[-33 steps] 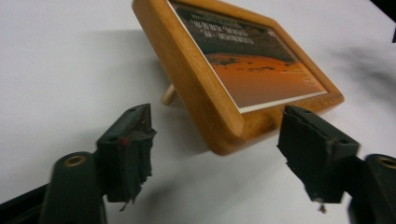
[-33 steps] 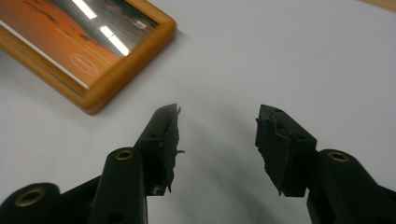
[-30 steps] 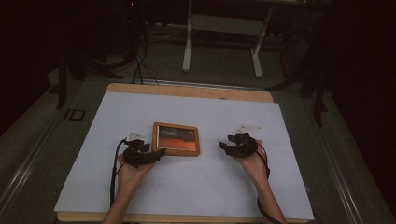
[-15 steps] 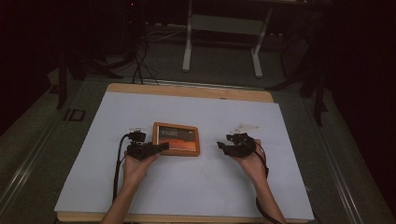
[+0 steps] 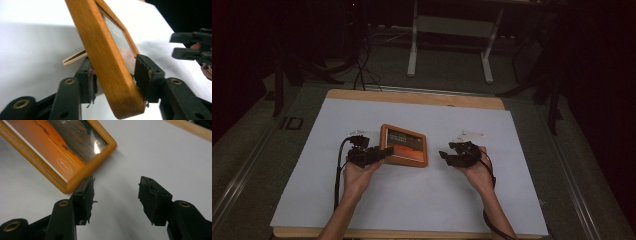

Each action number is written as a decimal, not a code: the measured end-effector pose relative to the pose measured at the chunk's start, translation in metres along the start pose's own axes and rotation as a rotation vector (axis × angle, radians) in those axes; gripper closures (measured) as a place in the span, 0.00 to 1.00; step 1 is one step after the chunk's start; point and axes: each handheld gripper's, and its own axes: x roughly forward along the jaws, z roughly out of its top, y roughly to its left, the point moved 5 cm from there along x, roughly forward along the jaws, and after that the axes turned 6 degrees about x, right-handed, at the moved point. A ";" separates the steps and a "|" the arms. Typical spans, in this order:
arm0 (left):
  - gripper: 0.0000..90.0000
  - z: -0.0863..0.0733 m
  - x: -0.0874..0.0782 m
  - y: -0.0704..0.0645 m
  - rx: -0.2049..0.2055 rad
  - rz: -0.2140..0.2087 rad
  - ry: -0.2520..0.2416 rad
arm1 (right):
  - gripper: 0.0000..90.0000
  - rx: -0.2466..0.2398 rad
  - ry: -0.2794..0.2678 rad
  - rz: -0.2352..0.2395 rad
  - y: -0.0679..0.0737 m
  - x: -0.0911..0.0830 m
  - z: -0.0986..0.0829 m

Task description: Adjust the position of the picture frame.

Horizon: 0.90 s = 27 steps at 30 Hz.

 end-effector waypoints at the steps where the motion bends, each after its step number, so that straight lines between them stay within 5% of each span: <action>1: 0.63 0.003 -0.001 -0.005 0.028 0.007 -0.003 | 0.50 -0.009 -0.004 0.002 0.001 -0.001 0.002; 9: 0.73 0.018 -0.002 -0.037 0.187 -0.003 -0.024 | 0.48 -0.070 -0.047 0.024 0.009 -0.011 0.019; 14: 0.77 0.021 -0.002 -0.045 0.209 -0.042 -0.042 | 0.47 -0.060 -0.091 0.060 0.008 -0.020 0.025; 15: 0.77 0.023 -0.001 -0.057 0.289 -0.037 -0.050 | 0.46 -0.071 -0.107 0.072 0.008 -0.025 0.028; 16: 0.77 0.024 -0.001 -0.059 0.307 -0.037 -0.054 | 0.45 -0.078 -0.112 0.075 0.008 -0.028 0.030; 23: 0.78 0.035 0.003 -0.069 0.311 -0.082 -0.092 | 0.45 -0.103 -0.149 0.108 0.011 -0.039 0.041; 27: 0.78 0.038 0.001 -0.072 0.356 -0.096 -0.081 | 0.46 -0.104 -0.173 0.146 0.013 -0.043 0.043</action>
